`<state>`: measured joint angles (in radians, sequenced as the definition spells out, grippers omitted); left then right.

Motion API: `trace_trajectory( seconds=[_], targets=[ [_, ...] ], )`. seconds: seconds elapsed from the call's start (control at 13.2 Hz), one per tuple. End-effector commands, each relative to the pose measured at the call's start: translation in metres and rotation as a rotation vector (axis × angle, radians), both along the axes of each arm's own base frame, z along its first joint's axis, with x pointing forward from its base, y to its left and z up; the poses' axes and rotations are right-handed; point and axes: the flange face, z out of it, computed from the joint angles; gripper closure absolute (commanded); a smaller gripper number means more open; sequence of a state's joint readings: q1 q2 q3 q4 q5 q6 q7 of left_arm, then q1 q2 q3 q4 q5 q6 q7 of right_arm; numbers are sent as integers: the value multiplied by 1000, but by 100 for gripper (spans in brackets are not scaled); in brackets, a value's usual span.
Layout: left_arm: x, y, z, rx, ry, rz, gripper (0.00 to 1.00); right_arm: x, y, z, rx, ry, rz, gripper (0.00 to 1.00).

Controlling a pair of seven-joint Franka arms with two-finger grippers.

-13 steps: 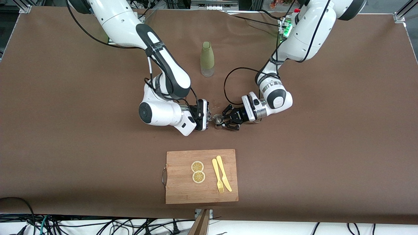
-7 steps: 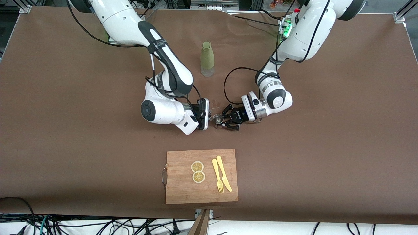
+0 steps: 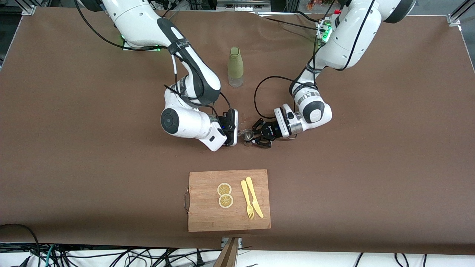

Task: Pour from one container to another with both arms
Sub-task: 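Pour liquid from the beaker into the jigger by tilting the right gripper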

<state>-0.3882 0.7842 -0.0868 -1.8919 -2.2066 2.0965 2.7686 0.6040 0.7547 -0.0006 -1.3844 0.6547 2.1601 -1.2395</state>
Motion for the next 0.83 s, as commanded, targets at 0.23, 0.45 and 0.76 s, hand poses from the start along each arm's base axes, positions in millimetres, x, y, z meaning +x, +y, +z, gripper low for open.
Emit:
trace_trajectory(
  seconds=[0.23,0.45,0.76],
  targets=[
    [-6,-2,-1,37,-141,15,100,-8,23,26,-62,-49,4,100],
    [-6,-2,-1,36,-140,15,100,-8,25,28,-79,-52,-8,100],
    [-6,-1,-2,36,-138,16,100,-15,34,28,-89,-53,-5,100]
  ],
)
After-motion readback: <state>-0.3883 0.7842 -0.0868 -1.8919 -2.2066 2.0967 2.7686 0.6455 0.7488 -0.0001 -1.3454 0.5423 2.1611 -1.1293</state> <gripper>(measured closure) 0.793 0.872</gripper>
